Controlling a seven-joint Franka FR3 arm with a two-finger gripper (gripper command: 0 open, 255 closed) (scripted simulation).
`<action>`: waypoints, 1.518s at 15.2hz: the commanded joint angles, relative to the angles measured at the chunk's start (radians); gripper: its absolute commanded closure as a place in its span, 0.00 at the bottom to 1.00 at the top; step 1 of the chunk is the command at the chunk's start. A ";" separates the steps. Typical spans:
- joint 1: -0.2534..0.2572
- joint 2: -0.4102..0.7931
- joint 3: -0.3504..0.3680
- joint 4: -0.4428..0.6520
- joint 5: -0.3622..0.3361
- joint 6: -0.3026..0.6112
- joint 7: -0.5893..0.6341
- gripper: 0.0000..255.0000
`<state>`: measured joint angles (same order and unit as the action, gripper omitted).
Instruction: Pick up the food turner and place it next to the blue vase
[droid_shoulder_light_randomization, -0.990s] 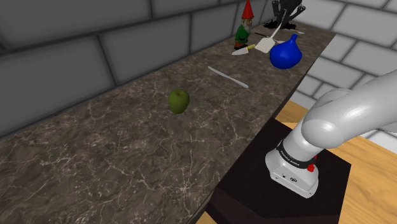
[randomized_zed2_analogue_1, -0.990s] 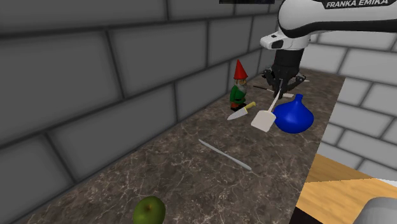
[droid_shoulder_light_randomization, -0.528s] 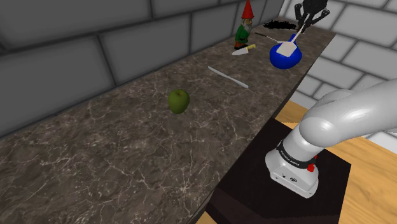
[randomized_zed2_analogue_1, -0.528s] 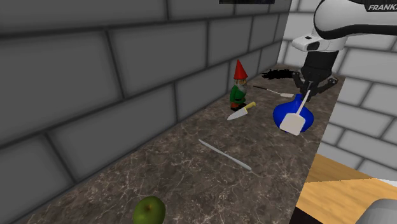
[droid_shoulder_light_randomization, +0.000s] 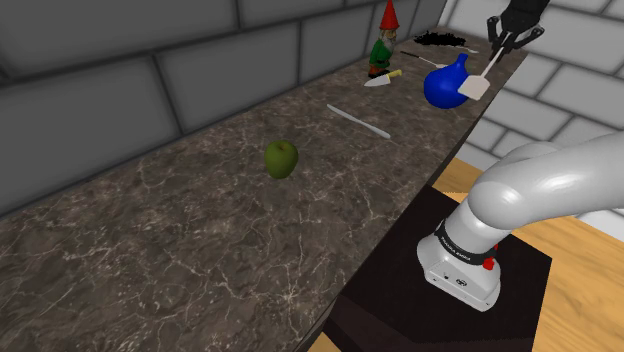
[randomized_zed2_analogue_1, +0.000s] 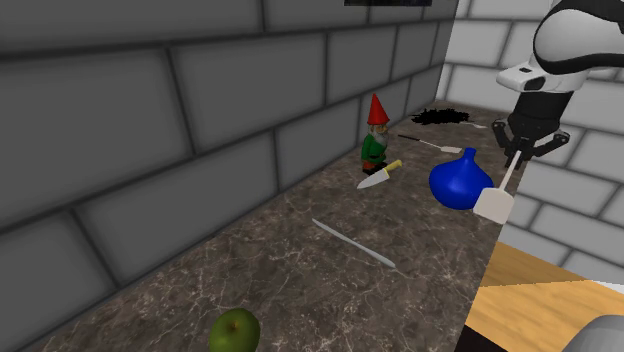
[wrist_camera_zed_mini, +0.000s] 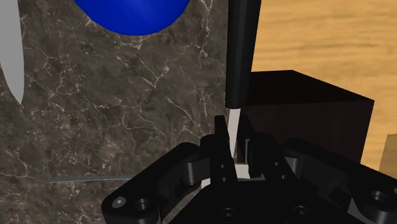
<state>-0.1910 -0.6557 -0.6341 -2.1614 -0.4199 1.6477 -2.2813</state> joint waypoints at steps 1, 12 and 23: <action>-0.003 -0.005 -0.007 -0.030 -0.007 0.025 0.003 1.00; -0.017 -0.014 -0.051 -0.174 -0.044 0.163 0.022 1.00; -0.023 0.009 -0.111 -0.297 -0.084 0.312 0.036 1.00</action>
<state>-0.2146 -0.6506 -0.7401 -2.4491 -0.5014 1.9458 -2.2474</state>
